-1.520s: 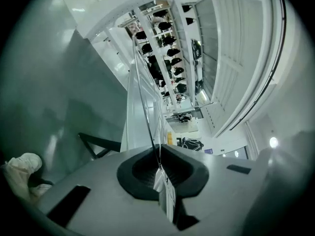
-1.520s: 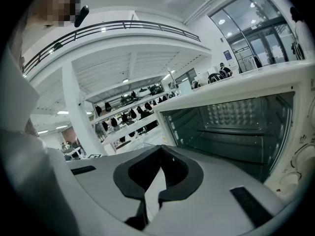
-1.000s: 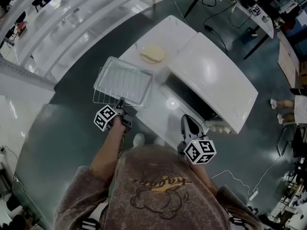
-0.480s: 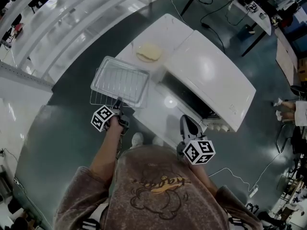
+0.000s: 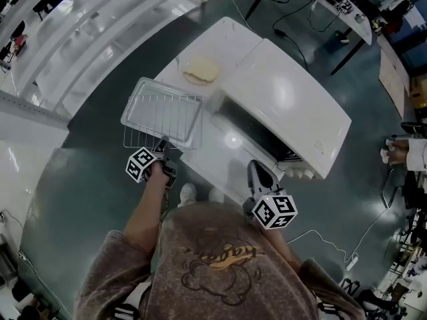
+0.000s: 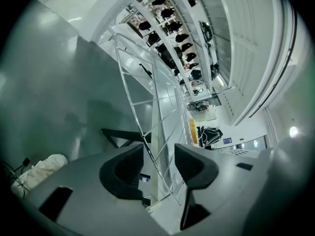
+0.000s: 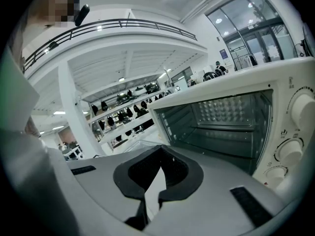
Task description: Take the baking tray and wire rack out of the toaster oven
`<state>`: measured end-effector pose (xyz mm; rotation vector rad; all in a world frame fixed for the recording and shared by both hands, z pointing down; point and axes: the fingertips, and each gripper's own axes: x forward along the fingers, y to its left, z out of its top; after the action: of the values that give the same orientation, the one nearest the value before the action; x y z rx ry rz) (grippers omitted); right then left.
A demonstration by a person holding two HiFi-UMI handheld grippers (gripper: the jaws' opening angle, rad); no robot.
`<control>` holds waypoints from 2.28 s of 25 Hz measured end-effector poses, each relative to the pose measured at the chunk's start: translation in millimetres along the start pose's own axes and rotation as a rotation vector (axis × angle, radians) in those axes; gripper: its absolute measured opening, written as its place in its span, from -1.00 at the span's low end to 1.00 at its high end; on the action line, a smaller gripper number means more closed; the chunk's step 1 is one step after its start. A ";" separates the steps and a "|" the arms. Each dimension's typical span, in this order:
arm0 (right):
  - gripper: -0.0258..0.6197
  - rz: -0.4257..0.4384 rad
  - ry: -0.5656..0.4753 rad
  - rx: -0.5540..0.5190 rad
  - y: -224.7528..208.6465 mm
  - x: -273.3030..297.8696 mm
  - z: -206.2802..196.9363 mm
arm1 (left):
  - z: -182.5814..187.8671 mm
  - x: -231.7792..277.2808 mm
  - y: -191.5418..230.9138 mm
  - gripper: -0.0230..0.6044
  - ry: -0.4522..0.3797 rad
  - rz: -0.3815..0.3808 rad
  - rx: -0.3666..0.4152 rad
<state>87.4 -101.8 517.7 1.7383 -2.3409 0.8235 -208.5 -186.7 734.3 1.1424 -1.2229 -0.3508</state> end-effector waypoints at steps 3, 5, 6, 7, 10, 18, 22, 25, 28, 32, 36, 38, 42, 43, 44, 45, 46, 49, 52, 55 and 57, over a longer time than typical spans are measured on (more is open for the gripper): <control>-0.92 0.000 -0.001 0.002 -2.7 -1.6 -1.7 | -5.1 -7.5 4.3 -0.35 -0.001 0.007 -0.008; -0.92 0.005 -0.003 0.002 -3.1 -1.6 -2.2 | -7.7 -15.0 5.7 -0.34 -0.002 0.007 0.003; -0.92 0.009 -0.003 0.002 -2.6 -1.4 -2.1 | -7.9 -19.8 5.7 -0.34 -0.004 0.006 0.013; -0.92 0.013 -0.005 0.001 -2.0 -1.1 -2.2 | -7.1 -25.4 5.2 -0.34 -0.007 0.006 0.025; -0.92 0.029 -0.012 -0.002 0.7 -0.1 -2.4 | 2.5 -45.2 0.3 -0.33 -0.034 0.012 0.092; -0.92 0.076 -0.040 -0.019 13.9 0.2 4.3 | 35.5 -88.9 -95.9 -0.33 -0.107 -0.105 0.431; -0.92 0.100 -0.062 -0.033 22.9 -0.8 11.1 | 18.4 -98.7 -176.0 -0.33 -0.098 -0.234 0.674; -0.92 0.115 -0.087 -0.048 30.4 -3.0 20.5 | -7.7 -110.8 -232.6 -0.30 -0.079 -0.331 0.839; -0.92 0.124 -0.113 -0.067 37.3 -5.8 34.0 | -35.4 -126.5 -279.8 -0.26 -0.063 -0.413 0.996; -0.92 0.113 -0.145 -0.097 39.8 -10.0 48.5 | -70.4 -145.1 -318.7 -0.25 -0.049 -0.510 1.141; -0.92 0.081 -0.171 -0.126 38.0 -13.2 53.8 | -99.1 -150.7 -322.4 -0.40 -0.052 -0.539 1.255; -0.92 0.074 -0.173 -0.138 38.1 -12.9 52.3 | -107.7 -149.5 -314.0 -0.80 -0.060 -0.542 1.261; -0.92 0.066 -0.171 -0.153 36.0 -11.6 47.4 | -124.4 -139.4 -286.5 -0.92 -0.038 -0.552 1.271; -0.92 0.062 -0.172 -0.153 35.3 -11.0 46.4 | -127.6 -137.1 -278.8 -0.92 -0.035 -0.552 1.281; -0.92 0.059 -0.173 -0.154 34.6 -10.5 45.3 | -130.4 -135.1 -271.3 -0.92 -0.036 -0.550 1.292; -0.92 0.057 -0.173 -0.155 33.8 -10.0 43.7 | -132.9 -133.3 -264.1 -0.92 -0.037 -0.546 1.302; -0.92 0.055 -0.172 -0.156 33.0 -9.8 41.7 | -135.0 -131.9 -257.5 -0.92 -0.038 -0.537 1.309; -0.92 0.055 -0.167 -0.158 31.2 -10.8 35.1 | -137.5 -131.7 -245.0 -0.92 -0.050 -0.515 1.311; -0.92 0.053 -0.163 -0.160 30.8 -12.3 31.8 | -136.0 -134.9 -241.9 -0.92 -0.064 -0.504 1.304; -0.92 0.049 -0.163 -0.159 28.9 -14.3 29.4 | -136.4 -136.0 -240.0 -0.92 -0.071 -0.499 1.294; -0.92 0.050 -0.163 -0.161 28.5 -15.9 28.8 | -136.9 -136.9 -239.1 -0.92 -0.074 -0.497 1.285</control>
<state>73.1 -96.5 476.9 1.7460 -2.4840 0.5002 -59.2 -122.8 472.9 2.5697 -1.1895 0.0944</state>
